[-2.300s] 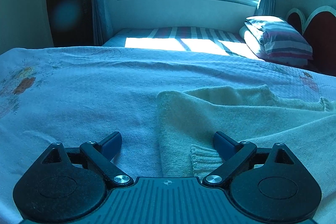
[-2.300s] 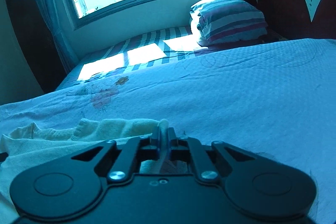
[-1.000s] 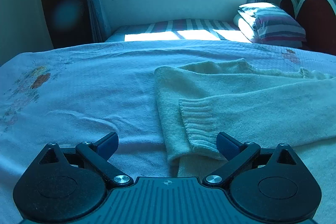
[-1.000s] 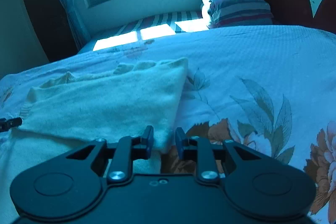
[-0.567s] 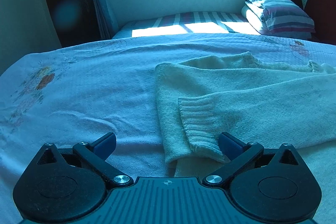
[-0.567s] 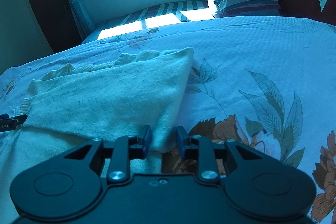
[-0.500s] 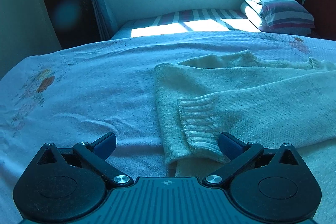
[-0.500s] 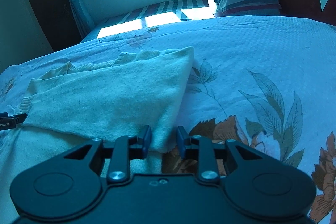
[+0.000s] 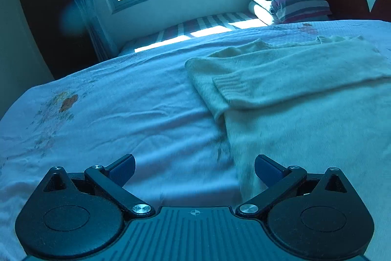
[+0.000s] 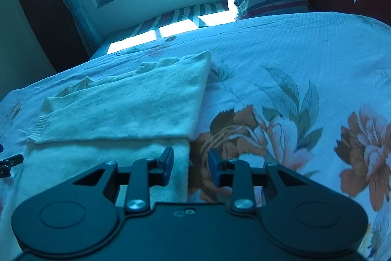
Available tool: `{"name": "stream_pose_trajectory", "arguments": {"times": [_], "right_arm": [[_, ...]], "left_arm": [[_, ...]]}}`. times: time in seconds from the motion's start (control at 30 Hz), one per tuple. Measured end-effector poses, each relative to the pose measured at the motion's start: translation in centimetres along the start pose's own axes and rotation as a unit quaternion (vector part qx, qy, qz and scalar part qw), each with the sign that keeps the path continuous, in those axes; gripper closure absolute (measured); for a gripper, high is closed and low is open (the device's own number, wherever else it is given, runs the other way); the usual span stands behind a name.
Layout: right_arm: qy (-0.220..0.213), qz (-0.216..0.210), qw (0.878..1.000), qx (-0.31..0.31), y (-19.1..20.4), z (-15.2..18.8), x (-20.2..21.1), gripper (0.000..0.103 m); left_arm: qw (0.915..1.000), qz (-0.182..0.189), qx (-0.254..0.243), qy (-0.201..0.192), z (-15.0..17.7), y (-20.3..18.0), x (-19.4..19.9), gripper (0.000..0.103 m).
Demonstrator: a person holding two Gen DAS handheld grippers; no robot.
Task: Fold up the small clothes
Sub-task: 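Fold the side edge over toward the sweater center with the right tool, then grasp the ribbed hem of the sweater with both tools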
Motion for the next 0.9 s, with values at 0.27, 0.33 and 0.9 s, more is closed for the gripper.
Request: {"name": "stream_pose_trajectory", "arguments": {"times": [0.27,0.33,0.9], "right_arm": [[0.045,-0.040,0.996,-0.059,-5.2,9.3,8.2,0.068],[0.058,-0.058,0.993,-0.084,-6.1,11.4,9.9,0.069],[0.127,-0.150,0.957,-0.214,-7.9,20.2,14.9,0.072]], "left_arm": [[0.9835,0.111,0.142,0.014,11.2,1.9,9.8,0.018],[0.9771,0.130,0.167,0.017,12.6,1.9,11.4,0.018],[0.8650,0.366,0.342,0.022,19.6,0.5,14.9,0.040]]}}
Point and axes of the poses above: each gripper's, at about its wrist camera, not at the fingertips, and x roughly against the way its jaws point, y to its left, z to its underside, the point moved 2 cm from there along -x, roughly the way its jaws point, and after that the axes turned 13 degrees about z, right-handed, at the moved point
